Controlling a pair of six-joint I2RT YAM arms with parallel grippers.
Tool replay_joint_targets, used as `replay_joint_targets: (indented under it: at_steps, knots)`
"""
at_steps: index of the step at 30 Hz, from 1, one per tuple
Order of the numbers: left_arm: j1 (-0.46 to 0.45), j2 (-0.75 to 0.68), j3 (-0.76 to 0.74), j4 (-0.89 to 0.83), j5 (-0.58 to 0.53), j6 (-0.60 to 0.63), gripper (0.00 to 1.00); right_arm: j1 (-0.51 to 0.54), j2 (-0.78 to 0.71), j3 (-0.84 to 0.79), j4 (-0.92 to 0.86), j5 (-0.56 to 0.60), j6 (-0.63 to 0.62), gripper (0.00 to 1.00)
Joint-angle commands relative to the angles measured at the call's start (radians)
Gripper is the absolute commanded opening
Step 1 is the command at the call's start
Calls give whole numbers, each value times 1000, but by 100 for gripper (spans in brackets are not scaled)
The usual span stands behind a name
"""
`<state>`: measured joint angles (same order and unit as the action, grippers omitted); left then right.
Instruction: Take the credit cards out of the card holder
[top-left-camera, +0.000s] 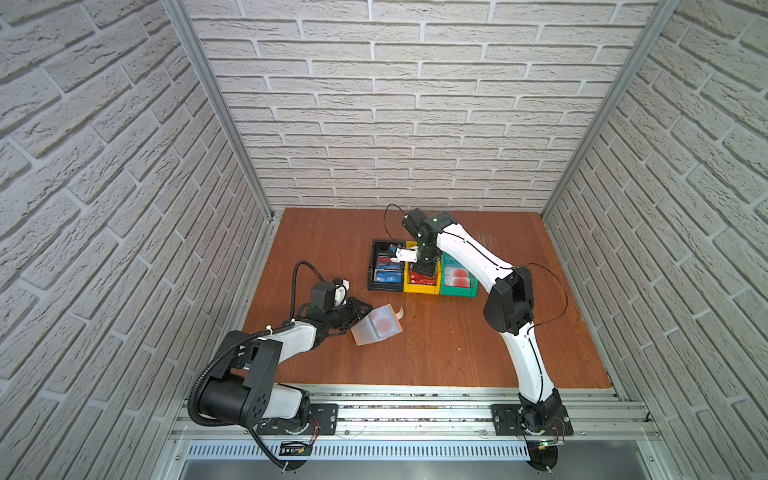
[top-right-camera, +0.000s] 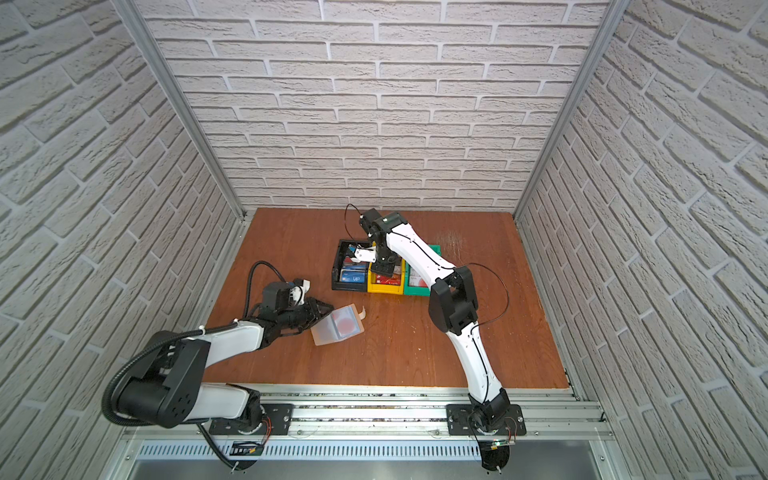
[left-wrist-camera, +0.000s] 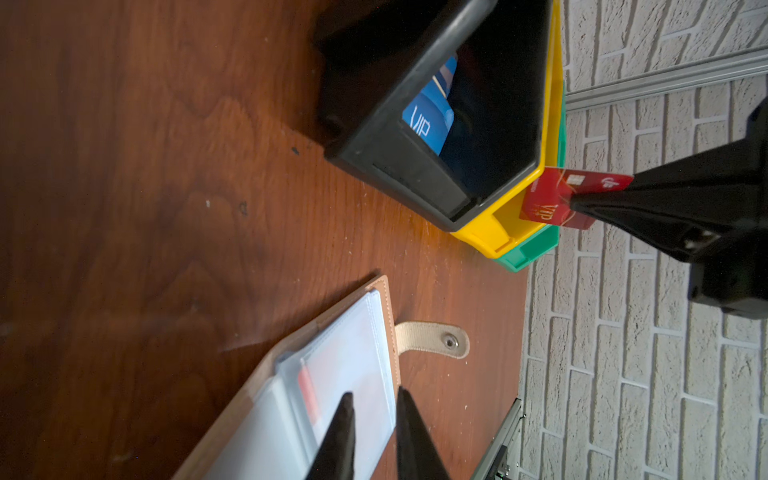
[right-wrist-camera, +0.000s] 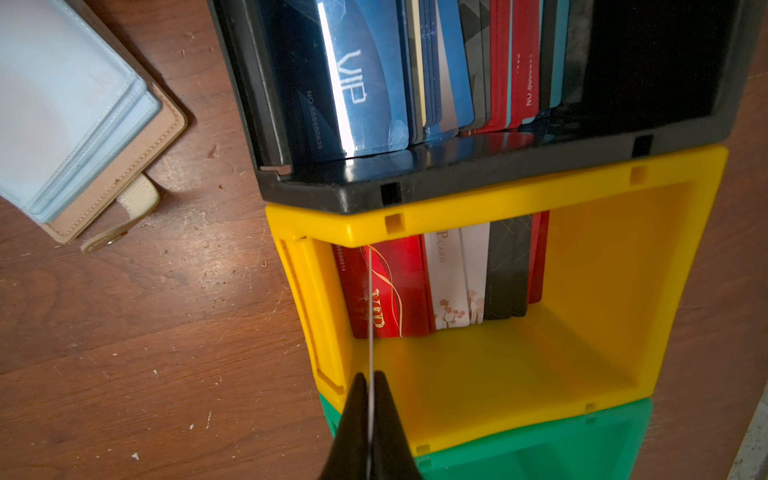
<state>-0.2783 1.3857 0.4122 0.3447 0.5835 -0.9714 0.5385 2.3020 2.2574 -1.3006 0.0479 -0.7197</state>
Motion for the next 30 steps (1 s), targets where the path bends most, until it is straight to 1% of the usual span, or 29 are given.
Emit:
replay_joint_targets:
  at_steps: [1,16,18,19,22,25,30]
  knots:
    - [-6,9,-10,36,-10,3,21,-3,21,18,7,-21,-11,6]
    - [-6,-25,-27,16,-30,8,21,-18,59,9,12,-26,-4,6]
    - [-6,-28,-28,16,-32,9,21,-18,59,2,16,-24,-3,10]
    - [-6,-28,-29,14,-33,8,21,-18,59,-5,23,-18,1,14]
    - [-7,-27,-29,12,-31,11,21,-20,53,-24,45,-8,9,23]
    - [-6,-28,-28,11,-31,10,21,-21,47,-31,62,-12,18,27]
    - [-6,-32,-29,9,-33,9,21,-25,43,-31,94,-13,34,29]
